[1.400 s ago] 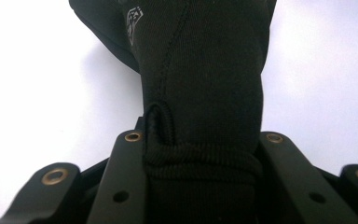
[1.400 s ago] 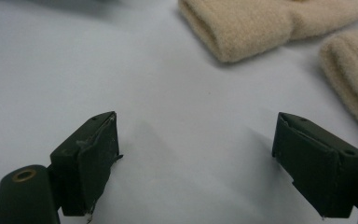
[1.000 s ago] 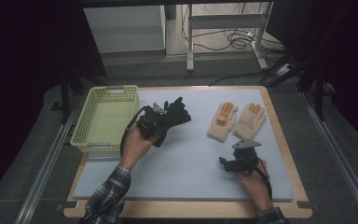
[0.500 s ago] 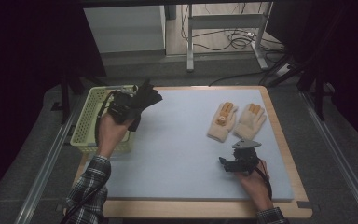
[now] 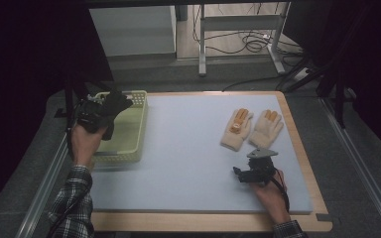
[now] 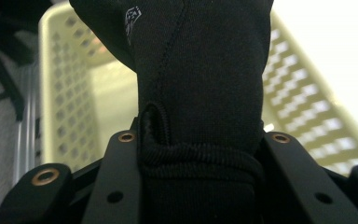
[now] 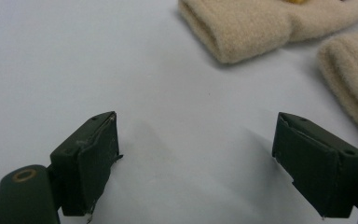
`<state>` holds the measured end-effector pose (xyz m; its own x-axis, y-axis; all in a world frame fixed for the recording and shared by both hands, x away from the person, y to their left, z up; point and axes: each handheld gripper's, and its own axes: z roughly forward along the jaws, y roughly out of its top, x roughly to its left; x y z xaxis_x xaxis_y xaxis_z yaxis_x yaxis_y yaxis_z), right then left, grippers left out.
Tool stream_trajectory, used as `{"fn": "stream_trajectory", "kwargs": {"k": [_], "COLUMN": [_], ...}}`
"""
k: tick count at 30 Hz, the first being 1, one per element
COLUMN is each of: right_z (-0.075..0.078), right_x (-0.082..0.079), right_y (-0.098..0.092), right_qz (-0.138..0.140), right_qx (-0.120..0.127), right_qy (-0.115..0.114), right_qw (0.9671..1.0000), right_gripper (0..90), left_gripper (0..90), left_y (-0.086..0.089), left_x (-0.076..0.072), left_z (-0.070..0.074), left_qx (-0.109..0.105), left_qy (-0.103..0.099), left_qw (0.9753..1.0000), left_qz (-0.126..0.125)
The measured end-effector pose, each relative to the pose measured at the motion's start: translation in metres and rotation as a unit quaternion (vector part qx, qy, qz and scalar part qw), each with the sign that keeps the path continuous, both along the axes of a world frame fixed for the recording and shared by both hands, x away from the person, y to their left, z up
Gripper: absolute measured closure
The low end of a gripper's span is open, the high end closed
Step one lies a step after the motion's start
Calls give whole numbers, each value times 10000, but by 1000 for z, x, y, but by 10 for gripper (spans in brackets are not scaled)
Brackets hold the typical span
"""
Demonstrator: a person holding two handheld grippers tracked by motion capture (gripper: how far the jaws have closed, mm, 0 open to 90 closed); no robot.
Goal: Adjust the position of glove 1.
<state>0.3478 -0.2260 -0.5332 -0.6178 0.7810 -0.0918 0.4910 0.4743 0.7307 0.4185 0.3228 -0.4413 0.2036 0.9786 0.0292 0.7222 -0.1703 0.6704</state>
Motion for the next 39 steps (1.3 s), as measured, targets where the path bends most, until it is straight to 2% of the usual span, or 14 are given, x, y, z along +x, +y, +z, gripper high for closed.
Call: {"fn": "stream_trajectory", "kwargs": {"k": [5,11,14,20,22,25,28,29,30,31,32,34,35,39], "right_z": [0,0,0,0,0,0,0,0,0,0,0,0,0,0], "right_x": [0,0,0,0,0,0,0,-1,-1,-1,-1,-1,-1,-1], "right_y": [0,0,0,0,0,0,0,0,0,0,0,0,0,0], "right_qz": [2,4,5,4,4,4,4,2,0,0,0,-1,2,-1], "right_qx": [-9,-13,-13,-12,-13,-11,-11,-16,-19,-19,-19,-21,-26,-22], "right_qy": [-14,-21,-24,-24,-26,-26,-26,-32,-34,-34,-34,-36,-40,-35], "right_qw": [10000,10000,10000,10000,10000,10000,10000,10000,10000,10000,10000,10000,10000,10000], "right_gripper": [144,144,144,144,144,144,144,144,144,144,144,144,144,144], "left_gripper": [642,628,622,599,564,391,308,179,141,108,89,68,49,30], "left_y": [18,22,21,22,22,22,21,18,18,16,16,18,22,30], "left_x": [7,20,31,42,46,49,48,48,48,46,46,42,38,29], "left_z": [-17,-29,-38,-48,-56,-63,-62,-59,-59,-54,-54,-49,-44,-35], "left_qx": [-67,-5,121,288,445,638,527,549,549,752,752,570,324,28], "left_qy": [212,481,813,1042,1187,1362,1341,1359,1359,1342,1342,1270,1189,1017], "left_qw": [9996,9986,9962,9935,9914,9880,9893,9891,9891,9879,9879,9902,9923,9948], "left_qz": [175,221,295,359,333,339,238,159,159,174,174,151,127,90]}}
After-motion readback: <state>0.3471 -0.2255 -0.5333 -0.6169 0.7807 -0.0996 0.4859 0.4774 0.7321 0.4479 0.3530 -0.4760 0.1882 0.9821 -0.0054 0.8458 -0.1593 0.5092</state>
